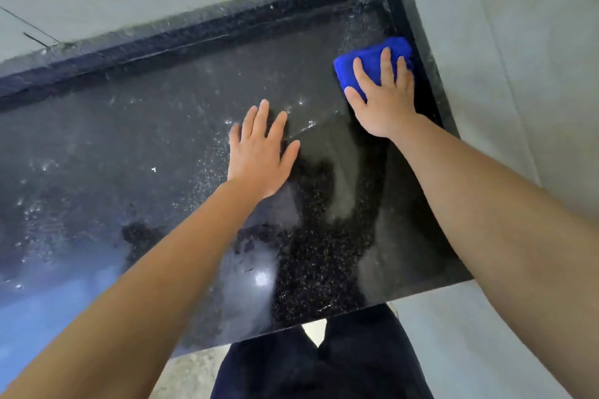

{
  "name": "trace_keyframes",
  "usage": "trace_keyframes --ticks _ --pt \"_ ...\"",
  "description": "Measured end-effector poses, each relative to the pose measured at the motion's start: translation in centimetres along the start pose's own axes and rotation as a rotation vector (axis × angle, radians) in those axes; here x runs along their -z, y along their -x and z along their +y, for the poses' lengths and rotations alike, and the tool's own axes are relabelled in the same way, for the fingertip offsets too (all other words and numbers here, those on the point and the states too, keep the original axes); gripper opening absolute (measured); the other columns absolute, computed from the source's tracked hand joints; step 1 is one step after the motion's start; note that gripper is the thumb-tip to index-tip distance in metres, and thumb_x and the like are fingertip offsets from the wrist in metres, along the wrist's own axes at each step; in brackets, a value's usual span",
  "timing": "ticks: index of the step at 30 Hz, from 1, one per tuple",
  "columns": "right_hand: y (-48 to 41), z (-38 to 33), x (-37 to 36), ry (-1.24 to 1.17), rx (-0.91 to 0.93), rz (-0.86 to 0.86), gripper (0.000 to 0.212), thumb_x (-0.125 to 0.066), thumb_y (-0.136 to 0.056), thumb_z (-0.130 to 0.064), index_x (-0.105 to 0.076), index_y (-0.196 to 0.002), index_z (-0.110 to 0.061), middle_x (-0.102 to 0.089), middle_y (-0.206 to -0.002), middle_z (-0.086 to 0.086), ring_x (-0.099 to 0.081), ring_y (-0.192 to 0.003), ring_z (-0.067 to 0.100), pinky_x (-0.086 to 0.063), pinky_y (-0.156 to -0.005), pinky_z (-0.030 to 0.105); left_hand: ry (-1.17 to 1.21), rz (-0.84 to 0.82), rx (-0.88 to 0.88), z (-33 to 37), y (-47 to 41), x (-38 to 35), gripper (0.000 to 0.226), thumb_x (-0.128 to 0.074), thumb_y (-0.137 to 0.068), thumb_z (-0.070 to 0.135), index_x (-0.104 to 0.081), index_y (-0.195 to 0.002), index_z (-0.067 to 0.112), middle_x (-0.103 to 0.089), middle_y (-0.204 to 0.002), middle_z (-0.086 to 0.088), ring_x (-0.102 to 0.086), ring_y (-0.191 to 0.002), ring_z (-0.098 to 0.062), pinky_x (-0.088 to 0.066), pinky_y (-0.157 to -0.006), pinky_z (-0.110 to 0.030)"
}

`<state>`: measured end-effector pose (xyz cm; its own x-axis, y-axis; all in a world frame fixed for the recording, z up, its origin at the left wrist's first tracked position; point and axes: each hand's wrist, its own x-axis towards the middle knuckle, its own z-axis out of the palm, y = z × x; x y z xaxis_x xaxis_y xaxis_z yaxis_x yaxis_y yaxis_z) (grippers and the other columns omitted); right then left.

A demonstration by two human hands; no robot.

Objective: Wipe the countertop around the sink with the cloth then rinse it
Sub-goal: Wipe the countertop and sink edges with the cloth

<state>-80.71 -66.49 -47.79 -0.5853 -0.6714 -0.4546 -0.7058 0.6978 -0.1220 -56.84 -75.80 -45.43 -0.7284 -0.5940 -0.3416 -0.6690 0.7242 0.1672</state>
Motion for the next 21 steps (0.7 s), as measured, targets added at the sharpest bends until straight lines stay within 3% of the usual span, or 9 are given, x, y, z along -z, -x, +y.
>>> trace_keyframes --ticks 5,10,17,21 --pt "-6.8 -1.5 3.4 -0.01 0.053 -0.008 0.063 -0.022 -0.103 -0.059 -0.004 -0.16 -0.038 0.017 -0.166 0.015 0.013 -0.152 0.042 0.006 -0.123 0.053 0.013 -0.001 0.128 -1.6 -5.3 2.2 0.066 -0.025 -0.103 0.057 -0.021 -0.158 0.021 -0.006 -0.167 -0.009 -0.005 -0.154 -0.029 -0.012 -0.122 -0.054" --pt "-9.1 -2.6 3.3 -0.011 0.034 0.089 0.062 -0.018 -0.102 -0.059 -0.005 -0.159 -0.038 0.013 -0.167 0.014 0.01 -0.153 0.041 0.005 -0.123 0.053 0.012 -0.027 0.17 -2.6 -8.1 2.0 0.064 -0.017 -0.103 0.059 -0.018 -0.158 0.027 -0.005 -0.168 -0.005 -0.002 -0.154 -0.03 -0.01 -0.122 -0.057" --pt "2.4 -1.7 -3.5 -0.103 0.069 0.243 0.057 -0.03 -0.104 -0.053 -0.028 -0.158 -0.033 -0.008 -0.167 0.016 -0.007 -0.152 0.043 -0.005 -0.123 0.055 -0.03 -0.026 0.142 -3.1 -8.0 0.5 0.067 -0.019 -0.102 0.06 -0.006 -0.16 0.029 0.005 -0.168 -0.004 0.005 -0.154 -0.031 -0.006 -0.121 -0.058" --pt "8.1 -1.8 -7.0 -0.033 0.132 0.221 0.058 -0.026 -0.104 -0.055 -0.027 -0.158 -0.033 -0.011 -0.167 0.016 -0.008 -0.152 0.043 -0.005 -0.122 0.054 -0.016 0.02 0.123 -3.4 -8.0 -0.2 0.067 -0.02 -0.102 0.06 -0.006 -0.16 0.03 0.006 -0.168 -0.004 0.006 -0.154 -0.031 -0.003 -0.121 -0.058"
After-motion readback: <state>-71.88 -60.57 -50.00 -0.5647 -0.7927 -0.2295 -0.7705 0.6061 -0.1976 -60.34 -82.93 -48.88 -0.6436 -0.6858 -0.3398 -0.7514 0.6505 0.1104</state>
